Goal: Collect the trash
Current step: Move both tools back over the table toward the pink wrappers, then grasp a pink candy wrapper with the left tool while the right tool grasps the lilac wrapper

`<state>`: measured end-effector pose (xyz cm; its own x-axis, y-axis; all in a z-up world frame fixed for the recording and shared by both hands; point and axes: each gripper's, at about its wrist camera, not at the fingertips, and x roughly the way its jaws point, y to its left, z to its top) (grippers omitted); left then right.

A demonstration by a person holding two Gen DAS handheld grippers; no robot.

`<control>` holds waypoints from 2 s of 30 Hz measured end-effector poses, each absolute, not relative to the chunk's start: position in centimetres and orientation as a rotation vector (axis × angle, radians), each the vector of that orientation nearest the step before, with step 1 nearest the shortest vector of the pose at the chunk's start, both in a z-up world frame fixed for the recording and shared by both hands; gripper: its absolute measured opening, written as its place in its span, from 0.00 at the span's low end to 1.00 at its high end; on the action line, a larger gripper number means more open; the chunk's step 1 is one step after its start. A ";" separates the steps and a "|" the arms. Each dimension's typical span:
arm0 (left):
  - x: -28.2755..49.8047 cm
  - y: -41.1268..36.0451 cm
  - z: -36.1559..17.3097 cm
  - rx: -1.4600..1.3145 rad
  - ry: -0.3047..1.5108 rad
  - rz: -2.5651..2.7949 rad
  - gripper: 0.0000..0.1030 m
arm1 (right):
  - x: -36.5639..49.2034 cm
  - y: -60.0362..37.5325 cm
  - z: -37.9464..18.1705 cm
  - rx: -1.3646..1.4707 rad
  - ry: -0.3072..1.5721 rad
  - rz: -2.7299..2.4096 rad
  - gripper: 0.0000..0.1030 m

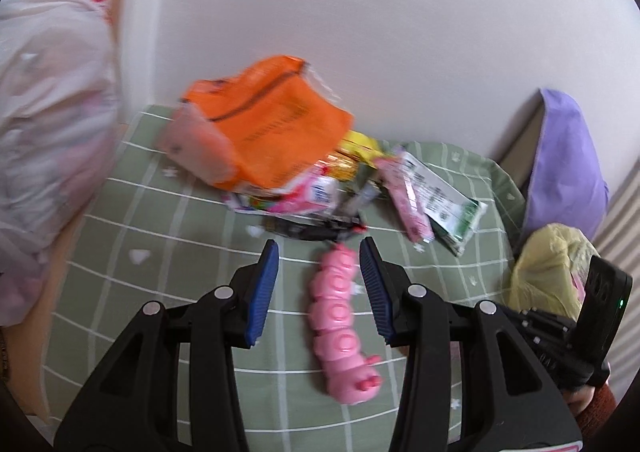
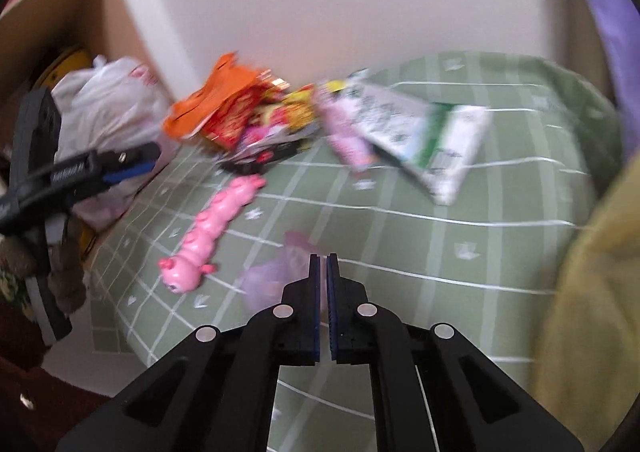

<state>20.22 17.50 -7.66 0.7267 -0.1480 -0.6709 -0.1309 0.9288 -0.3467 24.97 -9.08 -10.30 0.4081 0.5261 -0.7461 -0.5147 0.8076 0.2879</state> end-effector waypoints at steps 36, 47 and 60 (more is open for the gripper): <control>24.6 16.8 -9.2 -0.366 0.825 -0.119 0.39 | 22.4 -4.0 -14.2 -0.253 0.948 0.723 0.60; 26.1 15.5 -8.8 -0.343 0.818 -0.176 0.39 | 22.7 -6.2 -11.9 -0.229 0.871 0.642 0.19; 36.0 11.1 -9.7 -0.328 0.875 -0.207 0.39 | 21.5 -13.6 -9.2 -0.009 0.859 0.427 0.17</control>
<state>35.99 11.09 -9.67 0.6261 -0.3094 -0.7158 0.0435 0.9303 -0.3641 21.49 -13.55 -9.22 0.5738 0.3613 -0.7350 -0.3681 0.9154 0.1626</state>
